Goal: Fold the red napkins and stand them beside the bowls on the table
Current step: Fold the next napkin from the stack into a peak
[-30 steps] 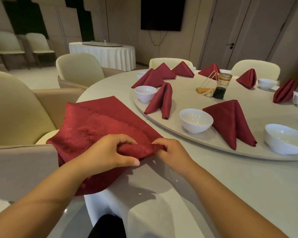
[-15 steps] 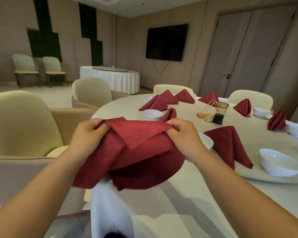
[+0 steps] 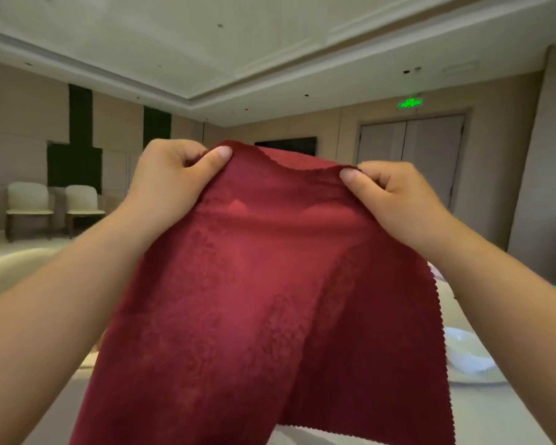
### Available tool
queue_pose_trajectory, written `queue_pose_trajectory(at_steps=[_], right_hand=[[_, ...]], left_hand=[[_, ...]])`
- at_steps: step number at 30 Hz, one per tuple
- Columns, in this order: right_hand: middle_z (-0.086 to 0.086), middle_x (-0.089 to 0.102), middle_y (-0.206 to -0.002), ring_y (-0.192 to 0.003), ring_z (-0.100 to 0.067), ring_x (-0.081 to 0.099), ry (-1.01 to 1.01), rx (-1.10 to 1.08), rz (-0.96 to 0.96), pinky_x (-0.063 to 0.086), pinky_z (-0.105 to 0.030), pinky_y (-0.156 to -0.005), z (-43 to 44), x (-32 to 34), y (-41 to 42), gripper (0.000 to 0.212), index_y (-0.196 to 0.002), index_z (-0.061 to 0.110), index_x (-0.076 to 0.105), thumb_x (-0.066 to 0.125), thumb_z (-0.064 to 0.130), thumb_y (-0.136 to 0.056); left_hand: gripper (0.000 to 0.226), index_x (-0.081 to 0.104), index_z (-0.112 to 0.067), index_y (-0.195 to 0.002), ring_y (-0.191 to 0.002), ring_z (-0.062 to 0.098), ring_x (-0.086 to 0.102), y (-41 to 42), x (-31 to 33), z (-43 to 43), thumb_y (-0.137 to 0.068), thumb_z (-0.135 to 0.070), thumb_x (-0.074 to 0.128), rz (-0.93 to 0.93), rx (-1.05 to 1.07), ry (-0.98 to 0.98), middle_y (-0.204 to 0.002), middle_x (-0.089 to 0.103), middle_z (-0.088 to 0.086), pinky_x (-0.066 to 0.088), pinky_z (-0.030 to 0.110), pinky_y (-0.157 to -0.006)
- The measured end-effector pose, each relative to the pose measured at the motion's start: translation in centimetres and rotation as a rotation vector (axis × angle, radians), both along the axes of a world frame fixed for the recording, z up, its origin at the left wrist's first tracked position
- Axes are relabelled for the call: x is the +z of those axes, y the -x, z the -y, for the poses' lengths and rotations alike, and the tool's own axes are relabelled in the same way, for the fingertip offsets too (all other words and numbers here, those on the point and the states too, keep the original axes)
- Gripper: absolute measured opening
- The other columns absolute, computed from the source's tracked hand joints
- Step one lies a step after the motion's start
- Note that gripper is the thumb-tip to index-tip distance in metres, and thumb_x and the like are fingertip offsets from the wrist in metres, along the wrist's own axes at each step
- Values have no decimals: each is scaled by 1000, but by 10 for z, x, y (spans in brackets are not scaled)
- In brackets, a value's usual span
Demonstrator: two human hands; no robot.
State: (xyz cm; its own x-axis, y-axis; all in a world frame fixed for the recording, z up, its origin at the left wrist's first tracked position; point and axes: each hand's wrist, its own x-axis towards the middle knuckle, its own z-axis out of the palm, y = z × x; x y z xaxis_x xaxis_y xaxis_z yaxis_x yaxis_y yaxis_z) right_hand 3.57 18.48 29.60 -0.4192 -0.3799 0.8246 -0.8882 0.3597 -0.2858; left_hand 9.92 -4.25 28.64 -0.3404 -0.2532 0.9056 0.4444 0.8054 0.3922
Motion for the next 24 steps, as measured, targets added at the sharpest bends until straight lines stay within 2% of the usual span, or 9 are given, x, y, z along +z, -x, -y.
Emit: queue_pose_trajectory(at_steps=[2, 5, 8, 10, 14, 17, 19, 22, 24], right_hand=[[11, 34, -39, -40, -2, 32, 34, -27, -8, 24, -17, -43, -6, 2, 1, 47, -51, 19, 29, 47, 24, -94], [7, 30, -39, -40, -5, 31, 24, -103, 35, 22, -20, -43, -11, -8, 13, 49, -50, 18, 28, 47, 28, -94], [4, 29, -47, -44, -11, 31, -70, -213, 94, 21, -26, -47, -12, -31, 32, 50, -49, 16, 29, 47, 32, -93], [3, 34, -49, -50, -12, 34, -164, -282, 139, 24, -32, -53, -8, -52, 49, 50, -49, 16, 31, 46, 33, -93], [6, 43, -57, -69, -19, 45, -321, -330, 240, 28, -29, -61, 3, -102, 93, 43, -53, 22, 38, 47, 37, -92], [1, 59, -82, -86, -20, 55, -396, -341, 330, 35, -28, -66, 15, -137, 128, 31, -77, 19, 57, 48, 44, -90], [-1, 64, -98, -97, -22, 57, -481, -401, 333, 38, -29, -71, 25, -160, 151, 31, -94, 18, 61, 46, 45, -91], [-1, 65, -105, -104, -22, 56, -545, -461, 334, 40, -29, -77, 38, -194, 185, 24, -101, 17, 62, 47, 34, -92], [-2, 65, -107, -105, -23, 56, -578, -475, 392, 40, -28, -77, 44, -216, 203, 23, -104, 17, 61, 45, 29, -93]], left_hand=[[45, 44, -19, -47, -42, -6, 44, 1, 2, -7, -90, -27, 56, -23, -14, 31, -37, 45, -20, 29, 9, -44], [47, 42, -23, -45, -43, -7, 43, 20, -14, -12, -90, -27, 56, 17, -36, 40, -38, 45, -11, 29, 10, -46], [49, 38, -14, -46, -43, 4, 37, 56, -49, -12, -89, -27, 57, 165, -76, -28, -38, 35, -4, 25, 21, -47], [50, 37, -14, -46, -41, 6, 35, 83, -79, -8, -88, -28, 58, 270, -92, -75, -39, 31, -5, 23, 23, -47], [51, 36, -14, -46, -48, 11, 35, 125, -131, 1, -89, -30, 57, 438, -49, -105, -44, 33, -3, 25, 30, -52], [50, 39, -16, -46, -58, 18, 44, 152, -161, 11, -90, -36, 54, 558, 44, -122, -48, 43, -4, 29, 31, -56], [46, 47, -15, -54, -71, 22, 51, 171, -179, 19, -91, -43, 49, 659, 147, -85, -62, 54, 0, 35, 31, -62], [40, 49, -21, -62, -80, 22, 51, 196, -203, 33, -93, -46, 44, 777, 283, -33, -75, 53, -2, 33, 29, -66], [37, 55, -19, -74, -87, 23, 56, 213, -221, 41, -93, -47, 42, 855, 331, -7, -78, 54, -3, 34, 28, -66]])
